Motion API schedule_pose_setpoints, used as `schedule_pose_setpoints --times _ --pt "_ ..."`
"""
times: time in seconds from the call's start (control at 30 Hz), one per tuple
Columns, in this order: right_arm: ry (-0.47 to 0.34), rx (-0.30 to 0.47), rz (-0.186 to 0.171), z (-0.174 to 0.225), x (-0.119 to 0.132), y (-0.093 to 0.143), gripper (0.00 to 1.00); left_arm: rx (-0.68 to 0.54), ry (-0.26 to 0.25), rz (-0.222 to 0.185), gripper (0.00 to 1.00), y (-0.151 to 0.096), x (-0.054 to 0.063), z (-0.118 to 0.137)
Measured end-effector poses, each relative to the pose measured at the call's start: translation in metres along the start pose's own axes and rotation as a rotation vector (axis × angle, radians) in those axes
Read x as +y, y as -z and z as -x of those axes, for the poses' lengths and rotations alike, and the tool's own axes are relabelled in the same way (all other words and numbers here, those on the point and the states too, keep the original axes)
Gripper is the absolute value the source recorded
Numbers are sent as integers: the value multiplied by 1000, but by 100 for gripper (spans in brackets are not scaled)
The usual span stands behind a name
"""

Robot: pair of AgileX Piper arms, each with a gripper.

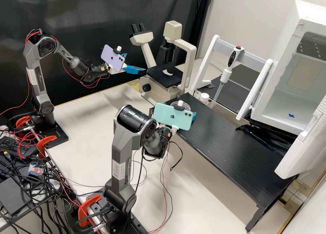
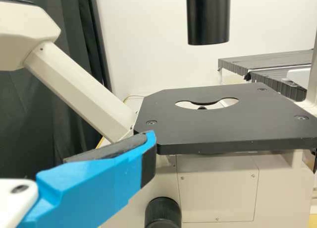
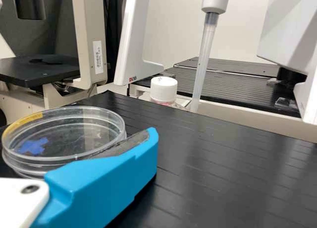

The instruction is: Move the petri dish to the incubator

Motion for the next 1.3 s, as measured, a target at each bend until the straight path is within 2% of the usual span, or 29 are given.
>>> schedule_pose_setpoints --times 0.4,1.03,1.2,1.3 --pt "21 -9 -31 0 0 -2 0 0 0 0 100 0 0 0" --pt "36 -15 -28 -3 3 -3 0 0 0 0 100 0 0 0" --pt "-4 -28 -14 2 16 -8 0 0 0 0 100 0 0 0" --pt "-51 -71 -16 9 32 -15 0 0 0 0 100 0 0 0"
